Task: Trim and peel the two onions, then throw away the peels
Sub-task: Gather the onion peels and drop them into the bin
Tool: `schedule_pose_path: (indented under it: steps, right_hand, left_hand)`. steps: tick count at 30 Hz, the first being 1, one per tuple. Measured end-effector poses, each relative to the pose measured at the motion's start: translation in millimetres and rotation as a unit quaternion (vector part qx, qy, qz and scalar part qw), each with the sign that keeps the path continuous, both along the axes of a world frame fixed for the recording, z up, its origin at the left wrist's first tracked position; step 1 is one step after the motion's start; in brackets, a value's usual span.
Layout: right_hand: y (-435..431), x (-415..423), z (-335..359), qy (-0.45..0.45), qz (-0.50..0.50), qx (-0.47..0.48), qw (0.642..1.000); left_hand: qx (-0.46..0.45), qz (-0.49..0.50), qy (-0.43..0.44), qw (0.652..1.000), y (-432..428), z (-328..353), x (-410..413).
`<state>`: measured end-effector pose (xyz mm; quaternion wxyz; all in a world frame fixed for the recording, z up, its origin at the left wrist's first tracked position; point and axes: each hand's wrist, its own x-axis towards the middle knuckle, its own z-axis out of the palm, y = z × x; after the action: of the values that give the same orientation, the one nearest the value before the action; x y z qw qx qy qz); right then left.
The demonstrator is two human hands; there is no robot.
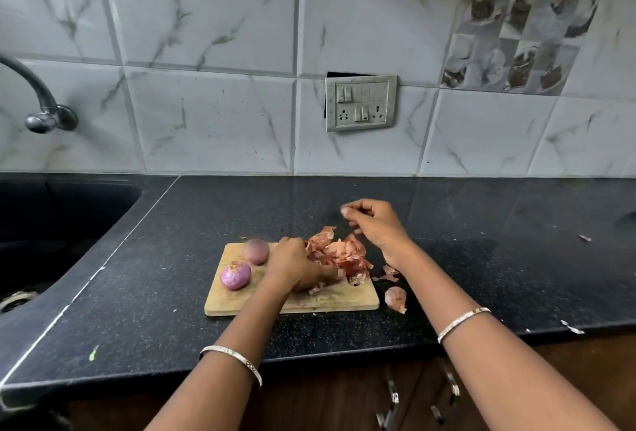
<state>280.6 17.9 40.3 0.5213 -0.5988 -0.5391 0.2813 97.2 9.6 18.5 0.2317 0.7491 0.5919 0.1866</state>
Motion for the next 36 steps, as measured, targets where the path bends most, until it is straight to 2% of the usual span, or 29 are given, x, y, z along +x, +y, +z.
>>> schedule_pose_path:
  steps: [4,6,11,15,21,24,26,28,30,32,36]
  right_hand:
    - [8.7,-10.8,-13.1,-0.134,0.078,-0.132,0.979]
    - [10.8,-19.7,-16.5,-0.193,0.109,-0.152,0.963]
    - [8.3,-35.2,-24.4,-0.297,0.132,-0.073,0.943]
    - [-0.9,-28.0,-32.9,-0.355,0.104,-0.009,0.929]
    - [-27.6,-16.4,-39.1,-0.308,0.069,0.028,0.948]
    - [-42.7,-8.5,-29.7,-0.242,0.11,-0.019,0.964]
    - [-52.1,0.5,-16.2,-0.226,0.144,-0.051,0.962]
    - [-58.3,11.6,-2.2,-0.28,0.173,-0.08,0.941]
    - [-59.6,21.5,8.1,-0.397,0.183,-0.127,0.89]
    - [-58.6,25.2,13.7,-0.464,0.205,-0.154,0.848]
    - [-53.2,16.0,14.6,-0.466,0.188,-0.158,0.85]
  left_hand:
    - [0.003,0.005,-0.01,1.0,-1.1,-2.4,-4.2]
    - [0.0,0.004,-0.009,1.0,-1.4,-2.5,-5.1]
    - [-0.024,-0.027,-0.021,0.999,1.0,3.5,-9.4]
    - [-0.049,-0.036,-0.007,0.998,1.3,8.1,-7.8]
    - [-0.045,-0.065,0.006,0.997,1.5,10.5,-3.2]
    - [-0.046,-0.092,0.01,0.995,1.2,13.9,-5.7]
    - [-0.054,-0.106,0.003,0.993,0.4,17.2,-8.7]
    - [-0.061,-0.121,-0.005,0.991,-1.1,20.7,-11.4]
    - [-0.067,-0.136,-0.005,0.989,-1.3,23.0,-12.2]
    - [-0.072,-0.143,-0.003,0.987,-1.5,24.7,-10.0]
    - [-0.057,-0.144,0.023,0.988,-3.1,27.3,-3.3]
